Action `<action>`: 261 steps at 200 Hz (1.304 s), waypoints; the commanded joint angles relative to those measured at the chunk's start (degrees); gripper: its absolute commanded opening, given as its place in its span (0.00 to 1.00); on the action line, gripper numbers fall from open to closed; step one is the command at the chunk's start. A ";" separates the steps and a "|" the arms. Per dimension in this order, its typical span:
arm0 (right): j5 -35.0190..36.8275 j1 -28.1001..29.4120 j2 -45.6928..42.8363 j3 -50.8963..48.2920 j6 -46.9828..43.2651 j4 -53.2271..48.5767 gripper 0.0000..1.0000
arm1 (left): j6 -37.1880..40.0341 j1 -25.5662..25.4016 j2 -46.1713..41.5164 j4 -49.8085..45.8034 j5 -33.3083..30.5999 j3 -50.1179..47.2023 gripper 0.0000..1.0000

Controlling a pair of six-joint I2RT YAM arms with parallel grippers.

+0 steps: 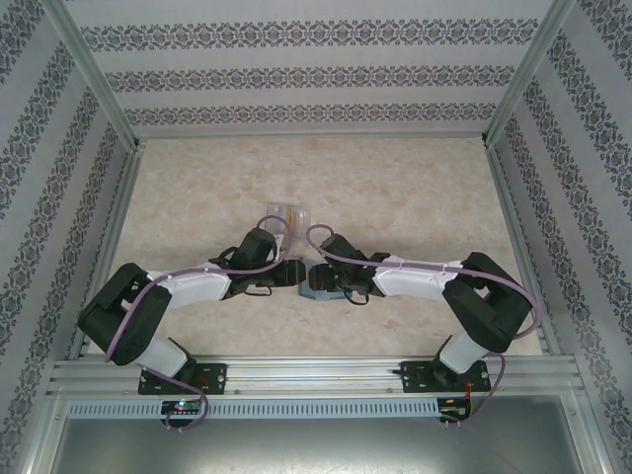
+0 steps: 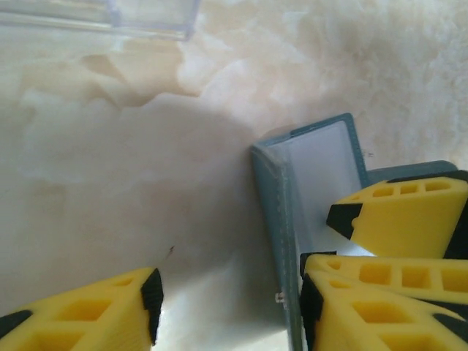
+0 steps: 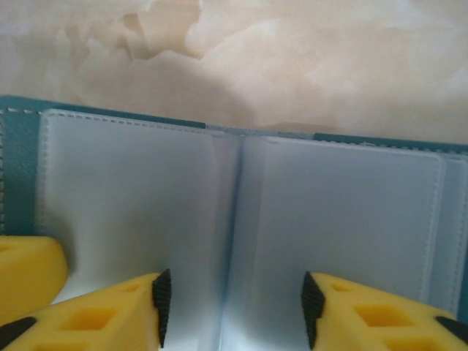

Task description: Put the credit cards into the card holder

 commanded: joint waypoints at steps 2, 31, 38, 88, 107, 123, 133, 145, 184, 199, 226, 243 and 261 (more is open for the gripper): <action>0.98 0.81 2.71 3.20 -2.12 -6.43 0.59 | 2.00 0.40 -2.99 -3.68 -3.45 -0.70 0.68; 4.48 2.99 6.18 7.50 -4.10 -11.93 0.67 | 1.41 1.23 -6.72 -5.02 -4.34 -1.59 0.79; 5.71 3.47 6.81 8.32 -4.27 -13.08 0.69 | 1.40 1.21 -8.09 -5.89 -4.80 -1.57 0.82; 9.36 5.67 10.26 10.84 -4.59 -15.96 0.76 | -0.41 6.76 -20.06 -16.95 -11.62 -2.66 0.83; 11.56 6.03 13.58 13.85 -4.15 -20.65 0.81 | 0.25 10.28 -24.38 -20.46 -11.89 -3.29 0.83; 13.89 6.82 15.68 16.18 -4.19 -24.17 0.84 | 1.27 12.72 -26.52 -23.05 -11.13 -3.03 0.84; 16.22 7.66 16.62 17.70 -4.24 -26.09 0.88 | 1.84 13.42 -27.14 -24.41 -11.03 -2.77 0.84; 18.73 8.49 18.10 20.10 -4.31 -28.84 0.90 | 2.38 13.77 -27.71 -25.38 -11.29 -2.37 0.85; 26.12 11.09 22.42 23.98 -1.78 -33.95 0.98 | 3.35 13.99 -27.81 -25.39 -11.20 -2.11 0.86; 24.18 11.18 23.05 23.81 -1.15 -33.10 0.98 | 3.30 13.98 -27.82 -24.69 -10.82 -2.69 0.86; 24.32 11.45 21.92 23.46 -0.45 -32.87 0.98 | 3.78 14.21 -27.64 -24.32 -10.33 -2.75 0.87; 23.65 11.41 19.86 23.41 -0.52 -32.46 0.98 | 3.61 14.19 -27.81 -24.31 -9.80 -2.29 0.87; 22.99 11.40 17.06 22.81 -1.14 -30.83 0.98 | 4.11 14.21 -27.30 -23.85 -9.53 -1.65 0.87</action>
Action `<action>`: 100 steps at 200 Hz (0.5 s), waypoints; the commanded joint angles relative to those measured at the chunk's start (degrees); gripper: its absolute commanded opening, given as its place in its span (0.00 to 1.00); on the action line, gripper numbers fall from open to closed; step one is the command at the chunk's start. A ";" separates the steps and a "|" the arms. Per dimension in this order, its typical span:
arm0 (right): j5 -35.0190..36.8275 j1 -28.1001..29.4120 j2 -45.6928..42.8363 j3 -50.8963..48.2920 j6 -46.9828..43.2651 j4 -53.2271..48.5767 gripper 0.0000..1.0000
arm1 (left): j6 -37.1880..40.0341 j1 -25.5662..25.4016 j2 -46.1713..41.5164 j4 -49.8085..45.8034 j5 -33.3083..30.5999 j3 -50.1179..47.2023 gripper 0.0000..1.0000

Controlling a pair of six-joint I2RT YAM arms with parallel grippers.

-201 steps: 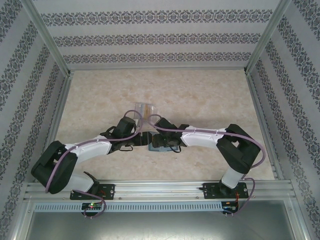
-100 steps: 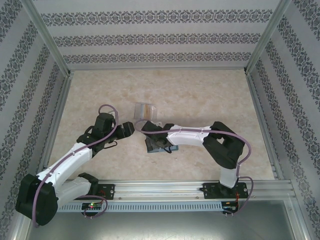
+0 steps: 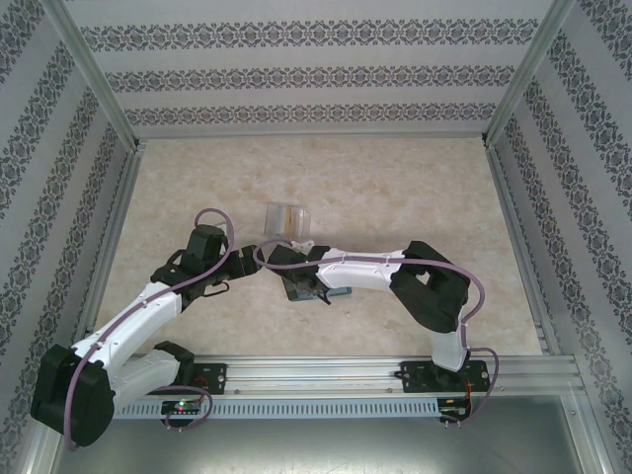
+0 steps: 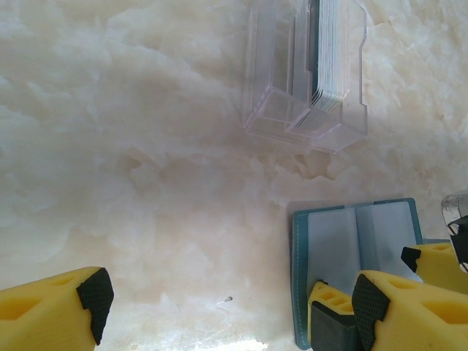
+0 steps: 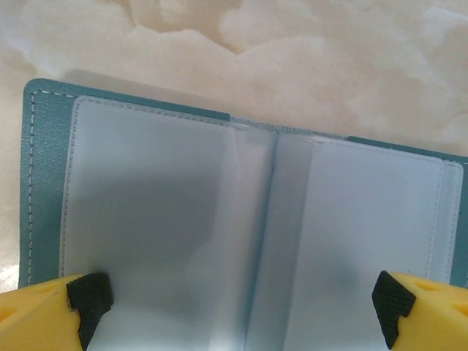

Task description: Put the credit cards into the card holder

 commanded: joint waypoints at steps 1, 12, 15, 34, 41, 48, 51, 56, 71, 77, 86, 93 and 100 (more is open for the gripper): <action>0.63 0.04 -1.09 -2.57 0.13 -2.34 0.98 | 2.05 0.61 -0.08 -0.31 0.70 0.79 0.87; 0.88 0.02 -2.58 -2.59 -0.10 -1.96 0.98 | 2.54 0.55 0.55 -1.33 0.67 2.08 0.88; 0.88 0.02 -2.99 -2.60 -0.37 -1.77 0.98 | 2.54 0.61 0.63 -1.67 0.62 2.36 0.88; 1.97 -0.08 -4.51 -2.34 -1.74 -1.39 0.98 | 1.90 0.56 0.72 -1.31 0.47 2.72 0.90; 2.47 -0.08 -4.81 -2.33 -2.45 -1.30 0.98 | 1.74 0.57 0.63 -0.75 0.05 2.53 0.90; 3.36 -0.08 -5.00 -2.29 -2.73 -1.53 0.98 | 1.58 0.61 0.65 -0.56 -0.50 2.50 0.92; 3.61 -0.12 -5.14 -2.32 -2.89 -1.56 0.98 | 1.58 0.61 0.71 -0.72 -0.80 2.58 0.92; 3.89 -0.16 -5.29 -2.31 -3.02 -1.70 0.98 | 1.41 0.55 0.72 -1.05 -1.10 2.77 0.93; 3.59 -0.33 -5.84 -1.95 -3.04 -2.31 0.98 | 1.02 0.55 0.68 -1.75 -1.39 3.14 0.93; 3.31 -0.34 -6.35 -2.09 -3.33 -2.00 0.98 | 0.84 0.56 0.67 -1.39 -1.35 2.91 0.94; 3.00 -0.38 -7.25 -2.56 -3.50 -1.22 0.98 | 0.70 0.62 0.75 -0.79 -1.28 2.63 0.94; 2.83 -0.42 -8.02 -2.99 -3.61 -0.51 0.98 | 0.75 0.62 0.97 -0.69 -1.16 2.80 0.94; 2.67 -0.51 -8.71 -3.43 -3.81 0.26 0.98 | 0.83 0.62 1.27 -1.05 -1.08 3.18 0.94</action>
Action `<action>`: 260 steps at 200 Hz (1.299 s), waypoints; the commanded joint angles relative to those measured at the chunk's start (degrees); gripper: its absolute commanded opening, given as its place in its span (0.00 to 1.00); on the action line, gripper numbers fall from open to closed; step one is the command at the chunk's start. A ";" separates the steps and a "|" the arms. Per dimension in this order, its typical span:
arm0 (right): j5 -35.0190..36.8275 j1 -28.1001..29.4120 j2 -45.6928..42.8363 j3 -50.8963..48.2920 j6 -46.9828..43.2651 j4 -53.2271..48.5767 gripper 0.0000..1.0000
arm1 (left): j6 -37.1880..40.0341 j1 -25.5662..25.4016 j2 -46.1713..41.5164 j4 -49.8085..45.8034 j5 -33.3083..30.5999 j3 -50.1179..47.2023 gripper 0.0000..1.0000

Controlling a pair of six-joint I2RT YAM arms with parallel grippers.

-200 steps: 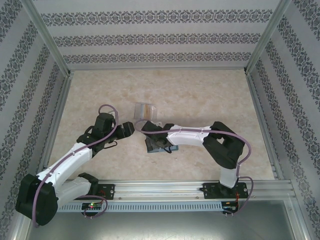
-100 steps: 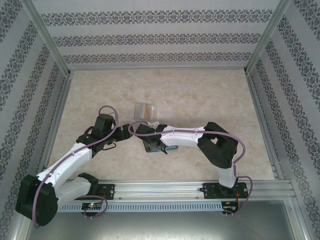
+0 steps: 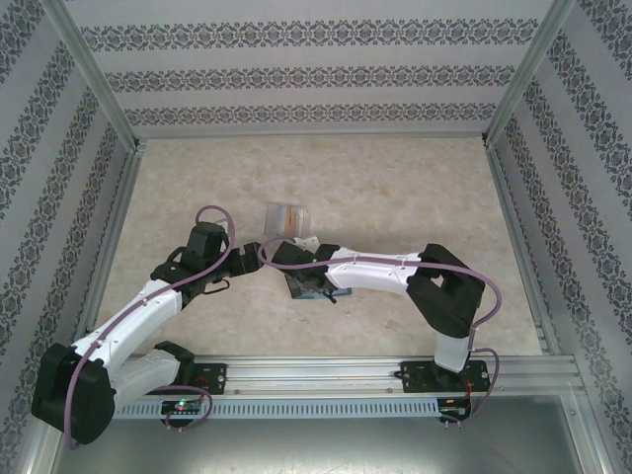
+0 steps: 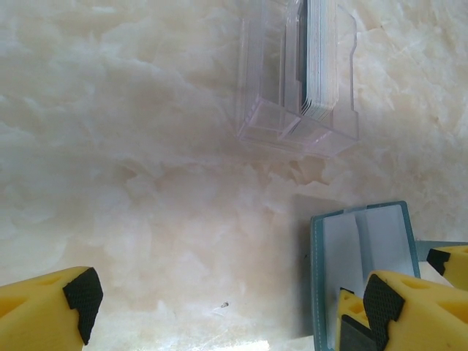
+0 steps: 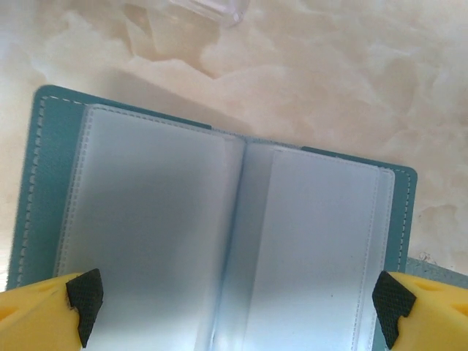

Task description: Put the credit cards into the card holder

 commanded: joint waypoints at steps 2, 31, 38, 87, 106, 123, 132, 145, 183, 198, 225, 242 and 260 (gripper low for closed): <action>1.21 -0.47 -3.66 -1.83 -1.53 0.65 0.98 | -0.16 0.56 0.55 -0.72 -0.74 1.85 0.94; 0.01 -1.44 -4.46 -3.04 -2.06 2.44 0.98 | -1.01 0.54 0.80 0.66 -0.26 1.36 0.95; 0.14 -1.66 -4.42 -3.38 -2.23 2.74 0.98 | -1.12 0.56 0.99 0.96 -0.11 1.43 0.95; -0.89 -3.12 -7.99 -5.70 -3.74 4.69 0.98 | -1.22 0.59 2.40 1.86 1.73 2.42 0.96; -2.67 -4.32 -9.32 -6.54 -3.81 5.73 0.96 | -1.40 0.51 3.13 1.98 2.57 3.42 0.98; -3.56 -5.13 -10.18 -7.76 -3.95 6.62 0.94 | -1.57 0.39 3.27 3.01 2.82 3.60 0.99; -3.65 -5.25 -10.91 -8.76 -4.32 7.63 0.93 | -1.37 0.29 3.60 2.91 2.81 4.07 1.00; -4.26 -5.66 -11.53 -9.54 -4.56 8.37 0.91 | -1.17 0.12 4.02 2.07 2.46 5.03 1.00; -5.97 -5.08 -7.99 -8.71 -5.26 7.12 0.93 | -0.62 -0.43 6.02 1.59 1.71 7.02 1.00; -5.88 -4.13 -4.67 -7.37 -5.25 5.91 0.95 | -0.53 -0.45 6.47 1.23 1.43 7.26 1.00; -4.87 -3.21 1.03 -5.10 -5.16 4.98 0.97 | -0.21 -0.51 6.70 1.14 1.08 7.15 1.00; -4.73 -2.79 3.00 -3.14 -4.55 2.72 0.97 | -0.35 -0.46 6.55 0.63 0.82 7.01 1.00; -4.25 -2.34 1.14 -3.60 -4.11 2.89 0.98 | 0.07 -0.56 6.33 0.00 0.36 7.39 1.00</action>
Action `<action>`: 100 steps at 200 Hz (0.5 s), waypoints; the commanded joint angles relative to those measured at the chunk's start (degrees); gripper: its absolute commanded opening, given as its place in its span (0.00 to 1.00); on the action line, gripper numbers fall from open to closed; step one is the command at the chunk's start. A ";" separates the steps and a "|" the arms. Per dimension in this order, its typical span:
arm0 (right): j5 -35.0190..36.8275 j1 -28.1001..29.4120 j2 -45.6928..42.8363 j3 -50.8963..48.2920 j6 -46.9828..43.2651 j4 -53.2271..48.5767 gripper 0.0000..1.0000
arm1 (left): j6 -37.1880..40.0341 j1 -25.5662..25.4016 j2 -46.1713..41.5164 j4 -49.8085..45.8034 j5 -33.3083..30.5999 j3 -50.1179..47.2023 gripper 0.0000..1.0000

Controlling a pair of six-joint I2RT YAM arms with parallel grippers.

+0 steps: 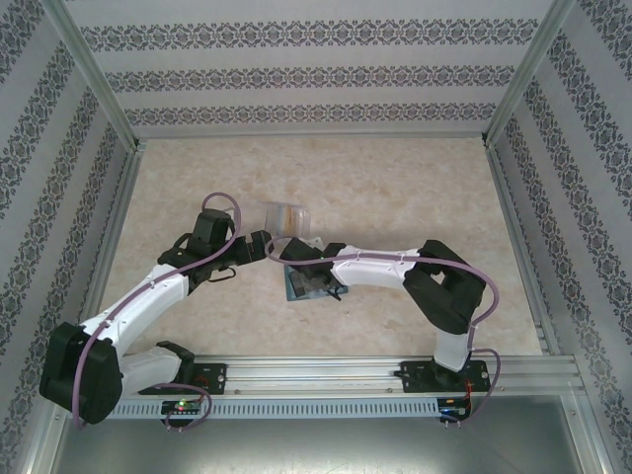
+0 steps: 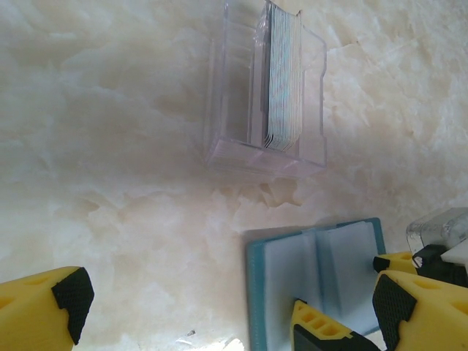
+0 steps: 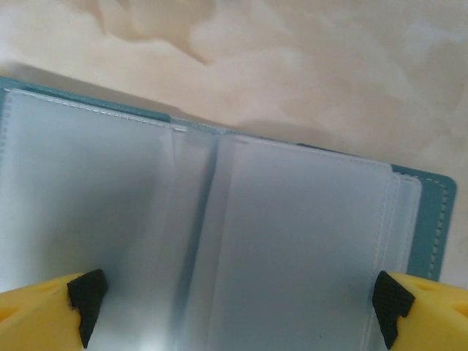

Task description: Put the credit cards into the card holder

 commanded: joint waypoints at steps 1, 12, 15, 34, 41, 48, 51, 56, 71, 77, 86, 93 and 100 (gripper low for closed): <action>0.77 0.90 -0.14 0.02 0.10 -3.44 0.98 | 1.00 -0.41 -0.22 -0.96 -1.63 1.57 1.00; 0.29 0.73 -2.05 -0.40 0.30 -3.32 0.98 | 1.10 -0.37 -0.19 -1.85 -1.81 2.44 1.00; 0.19 0.65 -2.60 -0.40 0.36 -3.37 0.98 | 1.01 -0.35 -0.19 -1.86 -1.77 2.71 1.00; -0.04 0.30 -6.63 -0.93 0.02 -3.21 0.98 | 1.14 -0.38 -0.28 2.18 2.11 3.13 1.00; -0.18 -0.02 -8.32 -1.44 0.02 -2.79 0.98 | 1.10 -0.36 0.08 3.68 3.33 3.55 1.00; -0.52 -0.35 -9.98 -1.99 0.02 -2.11 0.98 | 1.12 -0.33 0.68 4.03 3.87 4.55 1.00; -0.68 -0.55 -10.55 -2.47 0.12 -1.79 0.98 | 1.23 -0.30 1.03 3.80 3.95 4.98 1.00; -0.92 -0.87 -11.79 -2.98 0.41 -1.32 0.98 | 1.64 -0.35 1.76 3.25 3.99 6.36 1.00; -1.61 -2.01 -15.88 -4.91 1.02 0.10 0.98 | 3.20 -0.35 5.07 0.90 4.39 10.28 1.00; -1.55 -2.45 -17.44 -5.77 1.35 0.63 0.98 | 3.70 -0.33 6.59 0.21 4.50 11.64 1.00; -1.29 -3.10 -19.82 -7.20 1.51 1.46 0.98 | 4.15 -0.35 9.15 -0.65 4.95 13.72 0.99; -0.95 -3.67 -21.52 -8.52 1.80 2.20 0.98 | 4.42 -0.31 11.06 -0.73 5.59 15.22 1.00; -0.74 -4.36 -23.28 -9.83 2.08 3.00 0.98 | 4.64 -0.32 12.80 -0.52 6.41 16.47 1.00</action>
